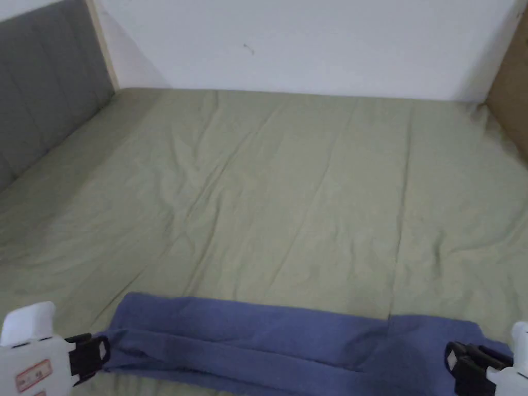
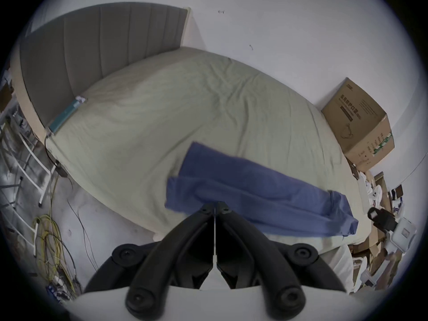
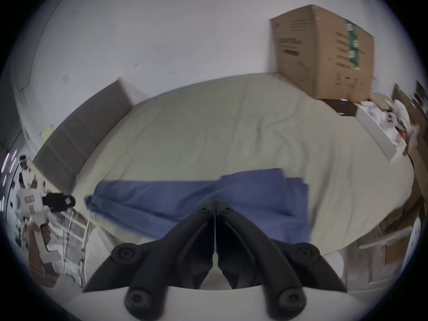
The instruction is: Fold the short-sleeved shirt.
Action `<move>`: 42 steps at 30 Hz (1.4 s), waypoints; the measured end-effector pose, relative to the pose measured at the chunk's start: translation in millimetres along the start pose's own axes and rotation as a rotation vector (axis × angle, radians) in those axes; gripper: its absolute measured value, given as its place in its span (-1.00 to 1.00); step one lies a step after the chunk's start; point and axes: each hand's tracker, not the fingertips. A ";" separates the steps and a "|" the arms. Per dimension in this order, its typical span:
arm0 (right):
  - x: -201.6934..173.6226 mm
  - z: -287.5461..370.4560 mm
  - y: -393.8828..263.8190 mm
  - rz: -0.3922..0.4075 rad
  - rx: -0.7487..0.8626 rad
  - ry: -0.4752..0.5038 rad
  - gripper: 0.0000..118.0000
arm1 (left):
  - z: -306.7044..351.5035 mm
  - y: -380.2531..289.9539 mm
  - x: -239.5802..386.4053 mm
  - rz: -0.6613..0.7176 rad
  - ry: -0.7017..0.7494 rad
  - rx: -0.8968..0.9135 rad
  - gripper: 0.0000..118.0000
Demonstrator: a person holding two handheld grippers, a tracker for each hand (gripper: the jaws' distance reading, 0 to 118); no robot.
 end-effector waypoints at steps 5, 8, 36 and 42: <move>-39.2 -32.3 -8.3 0.064 -0.095 0.068 -0.98 | -8.8 -18.6 -18.6 0.059 -0.004 -0.027 -1.00; -55.5 -40.8 -2.4 0.079 -0.087 0.079 -0.98 | -15.6 -14.5 -39.9 0.101 -0.082 -0.050 -0.21; -65.0 -57.5 -2.9 0.029 -0.196 0.114 -0.98 | -100.0 42.9 -50.5 0.412 -0.235 -0.091 -0.88; -27.6 -41.2 -3.0 -0.090 -0.154 0.075 -0.98 | -50.4 74.1 67.7 -0.057 -0.220 -0.017 -0.88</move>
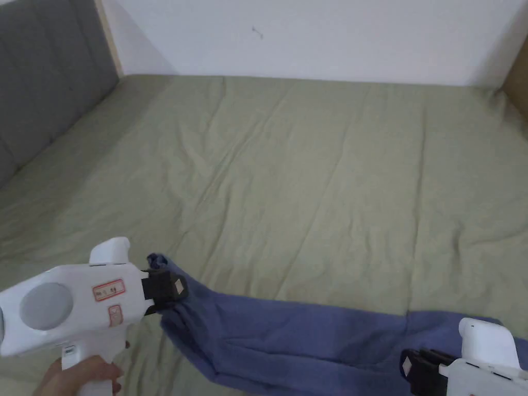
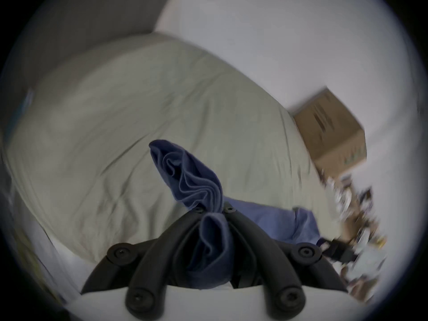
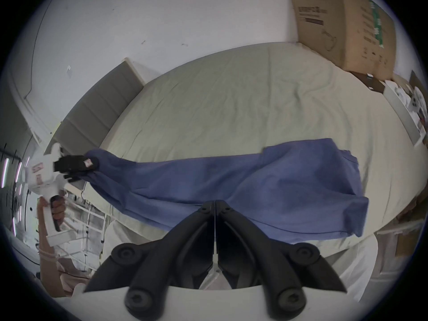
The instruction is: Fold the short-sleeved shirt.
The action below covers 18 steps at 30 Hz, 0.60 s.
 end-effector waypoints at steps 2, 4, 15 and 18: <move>13.2 7.2 -2.5 -0.030 0.014 -0.036 -0.98 | -6.1 -0.1 56.9 -0.197 0.037 -0.009 -0.88; 27.5 16.9 -5.8 -0.051 0.033 -0.047 -0.98 | -27.8 -12.5 106.1 -0.388 -0.006 -0.058 -0.87; 102.0 46.1 -23.7 -0.246 0.074 -0.134 -0.98 | -140.3 -93.1 209.7 -0.521 -0.138 -0.330 0.79; 110.0 50.8 -25.2 -0.255 0.078 -0.141 -0.98 | -119.6 -76.8 199.8 -0.434 -0.181 -0.303 0.55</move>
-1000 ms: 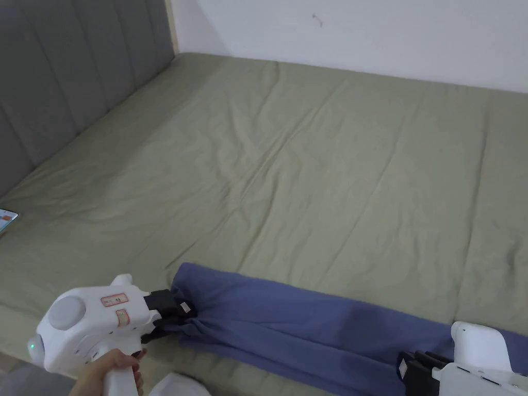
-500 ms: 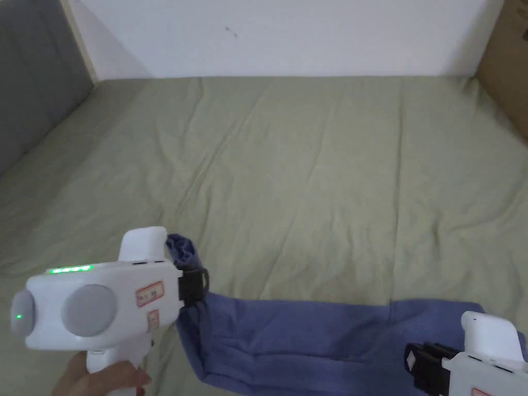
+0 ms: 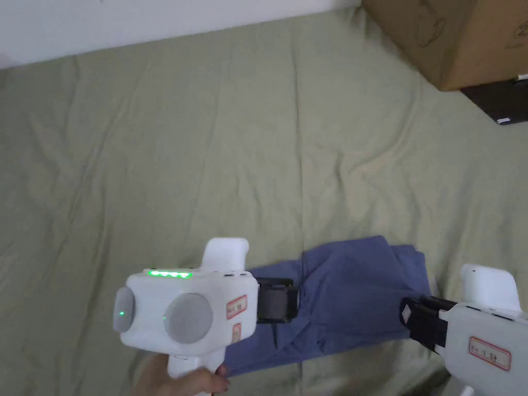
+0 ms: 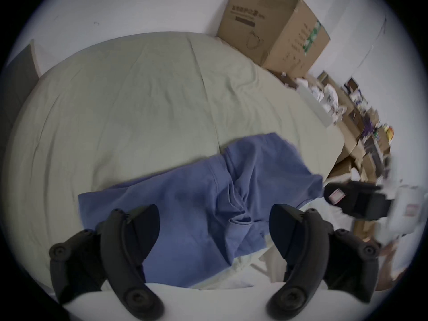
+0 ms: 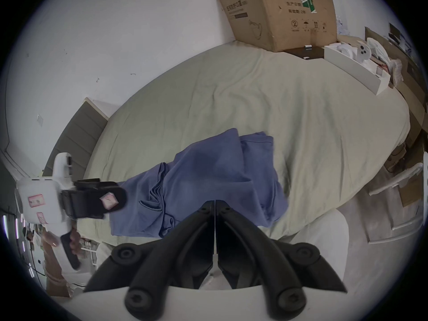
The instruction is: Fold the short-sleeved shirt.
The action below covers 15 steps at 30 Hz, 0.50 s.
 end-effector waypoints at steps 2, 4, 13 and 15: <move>2.3 -1.2 0.5 -0.015 0.004 -0.001 -0.98 | 27.8 1.1 -14.0 0.085 -0.044 0.072 0.03; 1.3 -3.5 -0.4 -0.041 0.035 -0.020 -0.98 | 40.0 -0.7 -28.5 0.149 0.067 0.078 -0.27; -9.0 -11.4 -5.2 -0.031 0.025 0.015 -0.98 | -20.5 -26.7 -34.0 0.205 -0.074 -0.090 -0.99; -8.1 -11.7 -6.0 -0.036 0.017 0.018 -0.98 | -38.9 -29.3 -18.5 0.174 -0.099 -0.136 -0.99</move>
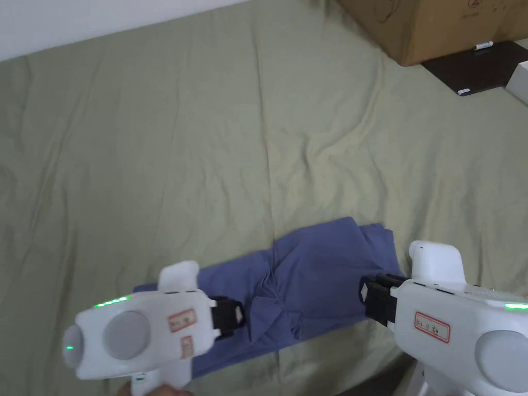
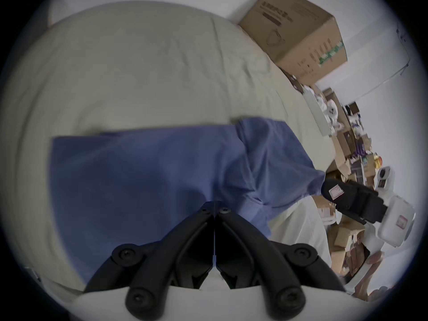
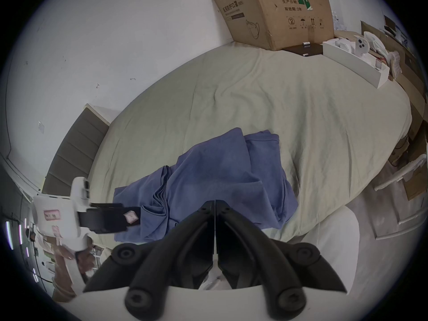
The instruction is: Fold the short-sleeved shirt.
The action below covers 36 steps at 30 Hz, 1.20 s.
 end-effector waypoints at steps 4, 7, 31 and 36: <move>2.2 0.8 -1.5 -0.012 -0.009 0.006 -0.98 | -20.9 -5.6 19.0 -0.017 0.029 -0.077 -0.99; 4.3 1.3 -2.5 -0.026 -0.014 -0.001 -0.98 | -9.9 -4.6 34.2 -0.093 -0.036 -0.068 -0.99; -79.7 -15.5 6.8 0.175 -0.045 0.023 -0.98 | 92.0 -58.1 -181.2 0.385 -0.210 0.143 -0.01; -102.6 -18.4 3.4 0.266 -0.064 0.025 -0.98 | 42.3 -48.6 -200.3 0.477 -0.466 0.106 -0.01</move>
